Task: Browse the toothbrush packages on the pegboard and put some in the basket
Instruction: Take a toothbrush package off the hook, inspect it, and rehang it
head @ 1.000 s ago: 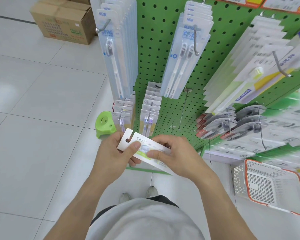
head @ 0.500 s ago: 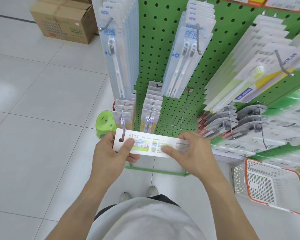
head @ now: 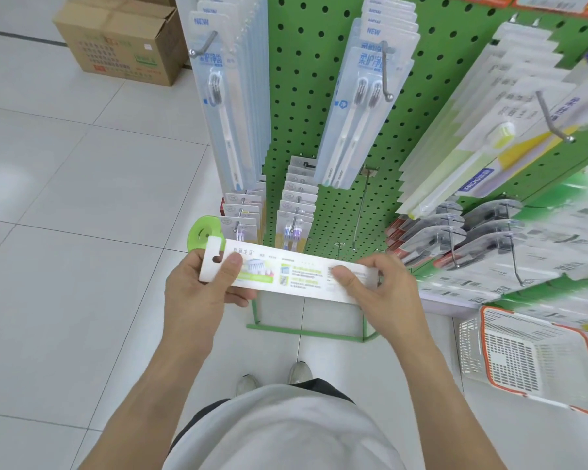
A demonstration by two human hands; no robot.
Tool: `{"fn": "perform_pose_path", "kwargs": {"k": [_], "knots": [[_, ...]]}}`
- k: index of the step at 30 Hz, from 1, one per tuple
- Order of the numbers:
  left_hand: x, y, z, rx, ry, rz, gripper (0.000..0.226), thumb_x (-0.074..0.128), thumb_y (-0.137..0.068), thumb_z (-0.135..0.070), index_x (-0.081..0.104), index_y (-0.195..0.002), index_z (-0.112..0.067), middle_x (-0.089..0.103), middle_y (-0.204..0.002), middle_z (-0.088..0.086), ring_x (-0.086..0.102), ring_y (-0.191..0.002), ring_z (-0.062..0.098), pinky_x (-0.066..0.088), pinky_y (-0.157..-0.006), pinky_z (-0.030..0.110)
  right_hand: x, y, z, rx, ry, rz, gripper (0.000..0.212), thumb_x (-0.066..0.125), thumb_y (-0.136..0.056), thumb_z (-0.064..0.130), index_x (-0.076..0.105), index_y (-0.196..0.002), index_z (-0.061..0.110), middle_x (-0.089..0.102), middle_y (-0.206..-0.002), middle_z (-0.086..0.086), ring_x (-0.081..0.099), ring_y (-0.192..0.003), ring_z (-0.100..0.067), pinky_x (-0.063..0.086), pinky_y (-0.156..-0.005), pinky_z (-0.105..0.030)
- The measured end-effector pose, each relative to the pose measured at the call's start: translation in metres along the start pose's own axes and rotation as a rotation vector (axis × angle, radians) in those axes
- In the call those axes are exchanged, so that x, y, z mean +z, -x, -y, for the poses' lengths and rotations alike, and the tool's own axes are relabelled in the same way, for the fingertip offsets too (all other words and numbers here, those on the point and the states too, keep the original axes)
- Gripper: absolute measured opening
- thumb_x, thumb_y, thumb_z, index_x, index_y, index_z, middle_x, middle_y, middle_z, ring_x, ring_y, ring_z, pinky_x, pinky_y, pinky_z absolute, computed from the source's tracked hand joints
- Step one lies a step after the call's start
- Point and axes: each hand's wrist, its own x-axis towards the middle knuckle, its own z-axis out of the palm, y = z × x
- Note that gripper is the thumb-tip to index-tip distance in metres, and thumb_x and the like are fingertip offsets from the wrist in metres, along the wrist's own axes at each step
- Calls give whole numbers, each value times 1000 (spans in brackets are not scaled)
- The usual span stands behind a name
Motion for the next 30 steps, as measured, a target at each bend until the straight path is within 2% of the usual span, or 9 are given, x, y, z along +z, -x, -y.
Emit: {"fn": "perform_pose_path", "kwargs": {"k": [2, 4, 10, 14, 18, 21, 24, 27, 30], "knots": [[-1, -2, 1, -14, 28, -49, 8, 68, -94, -14, 64, -92, -8, 75, -74, 7, 61, -51, 27, 51, -48, 27, -5, 1, -1, 103, -182, 107, 43, 80, -68, 57, 67, -79, 17, 69, -69, 8, 63, -60, -13, 48, -60, -32], [1, -2, 6, -1, 18, -85, 7, 69, -94, -15, 65, -94, -10, 75, -76, 7, 60, -52, 26, 51, -49, 28, -4, 5, 0, 146, -294, 160, 43, 83, -66, 47, 67, -80, 10, 67, -61, 4, 64, -49, -18, 54, -50, -39], [20, 17, 13, 29, 44, -143, 41, 79, -83, -3, 57, -116, -7, 75, -99, 6, 69, -62, 20, 55, -55, 22, 1, 13, 7, 109, -591, 232, 23, 82, -72, 21, 77, -88, 6, 77, -82, -11, 69, -60, -27, 59, -55, -36], [25, 20, 10, 27, 50, -145, 40, 81, -80, -2, 54, -106, -15, 72, -101, 13, 75, -74, 30, 55, -58, 18, -2, 17, 6, 47, -631, 393, 31, 75, -80, 12, 76, -110, 5, 78, -104, -11, 73, -81, -23, 58, -69, -31], [27, 21, 9, 25, 14, -125, 39, 83, -79, -4, 55, -102, -17, 75, -94, 10, 74, -67, 23, 54, -56, 18, -2, 22, 7, 1, -686, 528, 38, 73, -81, 2, 71, -119, 6, 75, -119, -6, 71, -106, -16, 55, -88, -26], [28, 21, 11, 19, -8, -160, 34, 81, -82, -10, 57, -106, -14, 74, -88, 8, 72, -61, 20, 51, -55, 15, -4, 23, 7, 4, -659, 587, 40, 78, -79, -5, 70, -117, 3, 76, -115, -9, 72, -98, -20, 58, -79, -31], [32, 25, 19, -26, -65, -104, 19, 72, -91, -19, 64, -103, -7, 77, -84, 4, 75, -69, 23, 55, -56, 19, 2, 26, 11, 9, -480, 581, 36, 90, -70, 0, 66, -95, 10, 78, -101, -6, 74, -80, -22, 58, -61, -36], [34, 31, 25, -43, -144, 19, 15, 73, -90, -22, 70, -96, -9, 78, -81, 2, 74, -71, 17, 56, -59, 21, 15, 34, 12, 40, -470, 531, 41, 96, -64, 15, 59, -82, 11, 78, -93, -7, 74, -72, -24, 57, -60, -37], [31, 32, 23, -23, -144, 51, 16, 78, -85, -14, 70, -95, -5, 77, -80, 4, 70, -66, 13, 54, -54, 20, 21, 41, 12, 66, -563, 487, 39, 88, -66, 29, 60, -79, 6, 78, -87, -13, 70, -67, -23, 54, -62, -35]]}}
